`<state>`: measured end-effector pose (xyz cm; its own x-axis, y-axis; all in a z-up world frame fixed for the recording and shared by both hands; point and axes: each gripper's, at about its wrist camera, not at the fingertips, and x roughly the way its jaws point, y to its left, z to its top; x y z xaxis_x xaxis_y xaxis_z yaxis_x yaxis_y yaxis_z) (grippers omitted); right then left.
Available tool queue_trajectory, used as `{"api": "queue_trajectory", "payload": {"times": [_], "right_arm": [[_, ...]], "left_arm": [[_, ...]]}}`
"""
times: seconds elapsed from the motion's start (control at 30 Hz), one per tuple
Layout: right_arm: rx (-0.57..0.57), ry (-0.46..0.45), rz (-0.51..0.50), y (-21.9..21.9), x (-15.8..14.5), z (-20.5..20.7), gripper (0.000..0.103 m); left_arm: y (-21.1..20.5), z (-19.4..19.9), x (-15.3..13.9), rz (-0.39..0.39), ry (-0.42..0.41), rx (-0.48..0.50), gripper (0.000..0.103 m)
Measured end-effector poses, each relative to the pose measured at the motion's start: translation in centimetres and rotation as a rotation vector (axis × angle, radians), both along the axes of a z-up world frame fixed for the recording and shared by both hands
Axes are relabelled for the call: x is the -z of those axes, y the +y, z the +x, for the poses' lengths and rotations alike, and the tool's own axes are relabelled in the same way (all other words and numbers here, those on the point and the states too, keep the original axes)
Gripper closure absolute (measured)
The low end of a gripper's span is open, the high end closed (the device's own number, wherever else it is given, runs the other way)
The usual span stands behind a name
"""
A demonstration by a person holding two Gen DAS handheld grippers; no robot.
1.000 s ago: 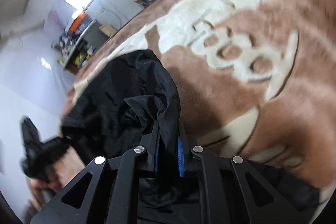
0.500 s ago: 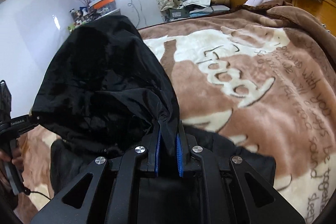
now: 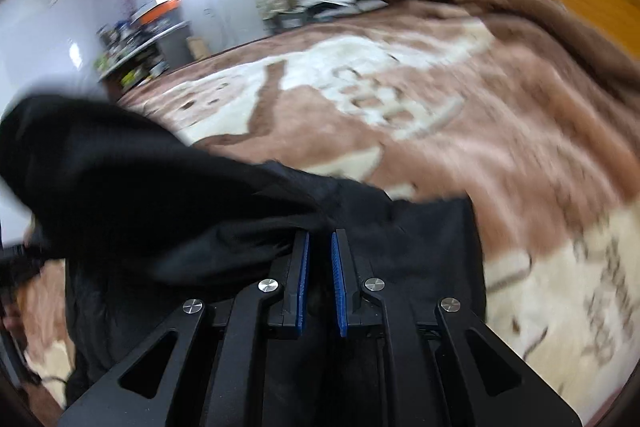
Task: Fold large clothes
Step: 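Hold the jacket with both tools and fold it over toward the hood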
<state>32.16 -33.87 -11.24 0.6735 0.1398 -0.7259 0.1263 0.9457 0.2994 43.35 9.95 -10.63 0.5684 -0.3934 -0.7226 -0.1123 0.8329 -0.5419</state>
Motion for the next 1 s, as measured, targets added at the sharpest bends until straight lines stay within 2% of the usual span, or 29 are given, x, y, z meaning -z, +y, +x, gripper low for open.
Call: {"api": "queue_trajectory", "payload": {"times": [0.03, 0.07, 0.13, 0.23, 0.33, 0.37, 0.4, 0.47, 0.53, 0.63, 0.77, 0.83, 0.9, 0.93, 0.97, 1.0], "right_arm": [[0.015, 0.005, 0.024, -0.4, 0.2, -0.3, 0.091], [0.026, 0.011, 0.051, -0.9, 0.4, -0.7, 0.091], [0.039, 0.018, 0.091, -1.6, 0.7, -1.4, 0.091], [0.051, 0.018, 0.213, -2.6, 0.6, -2.4, 0.091], [0.007, 0.001, 0.429, -3.0, 0.3, -3.2, 0.085], [-0.015, 0.006, 0.463, -2.7, 0.3, -3.3, 0.076], [-0.039, 0.02, 0.489, -2.3, 0.4, -3.2, 0.062], [-0.088, 0.063, 0.543, -1.1, 0.9, -2.5, 0.045], [-0.119, 0.082, 0.569, 0.1, 1.2, -1.6, 0.045], [-0.131, 0.088, 0.606, 1.7, 1.4, -0.6, 0.045], [-0.148, 0.221, 0.686, 4.1, 3.5, 0.9, 0.044], [-0.12, 0.208, 0.699, 4.5, 3.7, 0.8, 0.047], [-0.125, 0.168, 0.668, 4.6, 2.7, 0.8, 0.086], [-0.134, 0.142, 0.649, 4.8, 2.0, 0.8, 0.089], [-0.145, 0.113, 0.639, 4.8, 1.1, 0.6, 0.094], [-0.153, 0.088, 0.632, 4.8, 0.3, 0.3, 0.095]], "left_arm": [[0.2, -0.4, 0.5, -0.016, 0.011, -0.004, 0.082], [0.6, -0.7, 1.0, -0.023, 0.025, -0.016, 0.069], [1.5, -1.6, 1.8, -0.07, 0.043, -0.034, 0.058], [2.6, -2.9, 1.8, -0.121, 0.033, -0.048, 0.051], [3.8, -4.3, 1.2, -0.196, 0.008, -0.061, 0.051], [4.0, -4.7, 0.7, -0.206, -0.004, -0.06, 0.051], [4.2, -5.2, 0.2, -0.22, -0.026, -0.064, 0.05], [4.7, -5.6, -0.4, -0.287, -0.042, -0.078, 0.04], [5.1, -5.5, -1.1, -0.36, -0.055, -0.107, 0.037], [3.9, -4.2, -1.9, -0.326, -0.058, -0.079, 0.029], [1.4, -2.0, -0.9, -0.321, 0.042, -0.034, 0.029], [0.6, -1.3, -0.6, -0.287, 0.055, -0.043, 0.029], [0.4, -1.0, -0.4, -0.286, 0.081, -0.086, 0.03], [0.3, -0.9, -0.3, -0.281, 0.085, -0.094, 0.032], [0.3, -0.7, -0.3, -0.268, 0.095, -0.107, 0.045], [0.4, -0.6, -0.2, -0.263, 0.111, -0.128, 0.051]]}}
